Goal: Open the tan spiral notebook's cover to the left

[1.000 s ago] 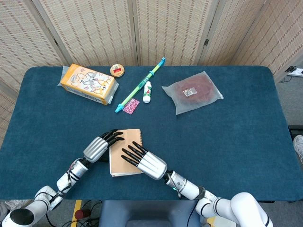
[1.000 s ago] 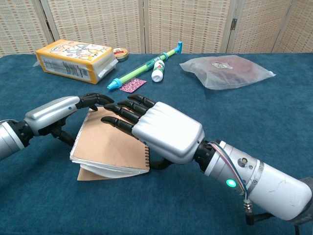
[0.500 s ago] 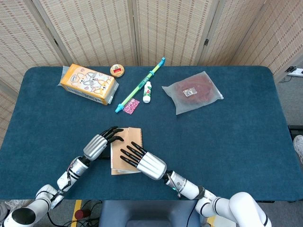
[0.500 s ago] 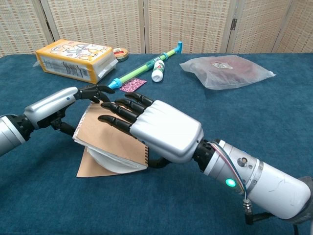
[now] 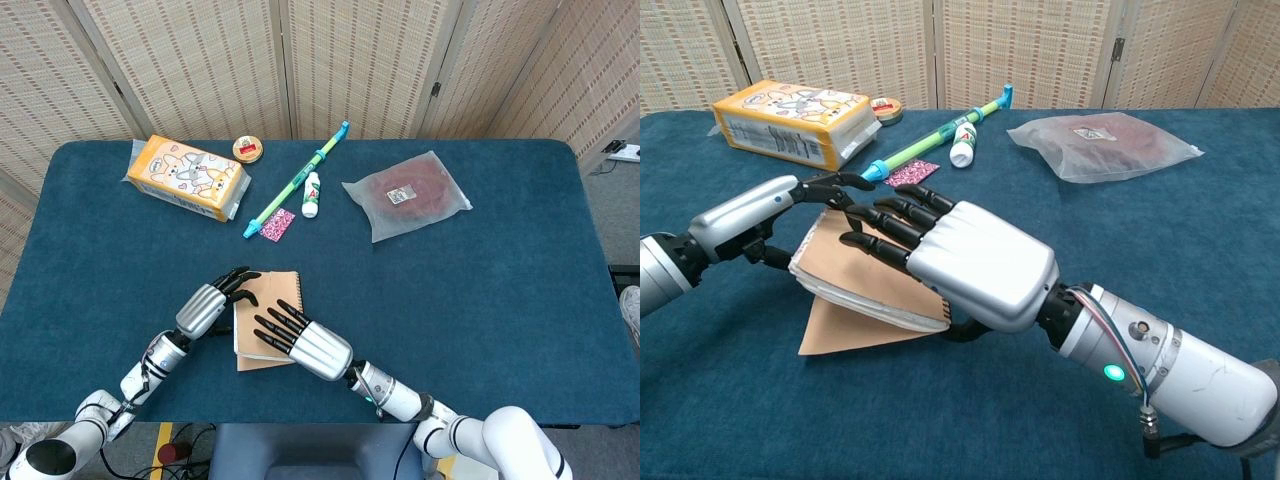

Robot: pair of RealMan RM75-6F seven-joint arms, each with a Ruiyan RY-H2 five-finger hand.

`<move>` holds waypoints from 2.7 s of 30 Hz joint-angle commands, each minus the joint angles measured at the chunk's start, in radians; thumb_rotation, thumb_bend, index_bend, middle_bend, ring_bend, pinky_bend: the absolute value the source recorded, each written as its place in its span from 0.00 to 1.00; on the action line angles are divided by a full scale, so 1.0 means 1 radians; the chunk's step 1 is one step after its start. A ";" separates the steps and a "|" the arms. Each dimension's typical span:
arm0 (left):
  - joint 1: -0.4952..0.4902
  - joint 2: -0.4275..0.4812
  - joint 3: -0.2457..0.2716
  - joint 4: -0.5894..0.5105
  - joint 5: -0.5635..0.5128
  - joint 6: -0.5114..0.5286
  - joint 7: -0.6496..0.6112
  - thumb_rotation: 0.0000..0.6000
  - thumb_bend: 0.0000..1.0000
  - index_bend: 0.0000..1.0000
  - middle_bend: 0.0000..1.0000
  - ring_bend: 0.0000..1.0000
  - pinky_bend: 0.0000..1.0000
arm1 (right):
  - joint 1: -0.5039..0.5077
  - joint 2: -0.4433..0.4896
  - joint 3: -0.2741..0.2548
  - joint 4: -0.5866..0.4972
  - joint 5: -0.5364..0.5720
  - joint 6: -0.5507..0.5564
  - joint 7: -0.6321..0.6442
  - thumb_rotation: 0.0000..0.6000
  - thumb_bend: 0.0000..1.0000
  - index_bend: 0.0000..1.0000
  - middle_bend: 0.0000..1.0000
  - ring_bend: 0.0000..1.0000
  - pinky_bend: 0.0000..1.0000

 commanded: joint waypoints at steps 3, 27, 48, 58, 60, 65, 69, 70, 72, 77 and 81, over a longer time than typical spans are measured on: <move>0.000 0.001 0.000 -0.001 -0.001 0.005 -0.008 1.00 0.65 0.49 0.17 0.09 0.24 | -0.002 0.026 -0.006 -0.028 -0.007 0.009 -0.029 1.00 0.00 0.00 0.00 0.00 0.00; -0.037 0.173 0.040 -0.170 0.087 0.109 0.166 1.00 0.66 0.52 0.18 0.09 0.24 | -0.183 0.576 0.036 -0.676 -0.059 0.276 -0.362 1.00 0.00 0.00 0.00 0.00 0.00; -0.258 0.279 -0.004 -0.653 0.168 -0.135 0.544 1.00 0.66 0.50 0.18 0.09 0.24 | -0.368 0.743 0.088 -0.787 0.054 0.356 -0.278 1.00 0.00 0.00 0.00 0.00 0.00; -0.282 0.191 -0.084 -0.675 0.068 -0.226 0.631 1.00 0.46 0.20 0.13 0.09 0.24 | -0.403 0.750 0.119 -0.777 0.047 0.378 -0.247 1.00 0.00 0.00 0.00 0.00 0.00; -0.277 0.186 -0.107 -0.692 0.036 -0.227 0.628 1.00 0.36 0.11 0.11 0.08 0.24 | -0.407 0.753 0.125 -0.778 0.045 0.379 -0.247 1.00 0.00 0.00 0.00 0.00 0.00; -0.242 0.211 -0.157 -0.734 -0.042 -0.202 0.592 1.00 0.35 0.08 0.10 0.08 0.24 | -0.418 0.769 0.140 -0.788 0.043 0.381 -0.241 1.00 0.00 0.00 0.00 0.00 0.00; -0.197 0.272 -0.169 -0.767 -0.093 -0.184 0.566 1.00 0.35 0.08 0.10 0.08 0.24 | -0.424 0.781 0.145 -0.792 0.052 0.366 -0.232 1.00 0.00 0.00 0.00 0.00 0.00; -0.185 0.289 -0.168 -0.772 -0.102 -0.177 0.565 1.00 0.35 0.09 0.10 0.08 0.24 | -0.425 0.785 0.144 -0.795 0.056 0.359 -0.225 1.00 0.00 0.00 0.00 0.00 0.00; -0.152 0.325 -0.165 -0.774 -0.121 -0.158 0.573 1.00 0.35 0.09 0.10 0.08 0.24 | -0.428 0.793 0.145 -0.798 0.066 0.344 -0.216 1.00 0.00 0.00 0.00 0.00 0.00; -0.070 0.409 -0.151 -0.788 -0.171 -0.123 0.604 1.00 0.35 0.12 0.10 0.08 0.24 | -0.435 0.832 0.133 -0.828 0.113 0.281 -0.162 1.00 0.00 0.00 0.00 0.00 0.00; 0.017 0.487 -0.142 -0.802 -0.245 -0.100 0.647 1.00 0.35 0.15 0.10 0.08 0.24 | -0.439 0.901 0.113 -0.873 0.187 0.184 -0.070 1.00 0.00 0.00 0.00 0.00 0.00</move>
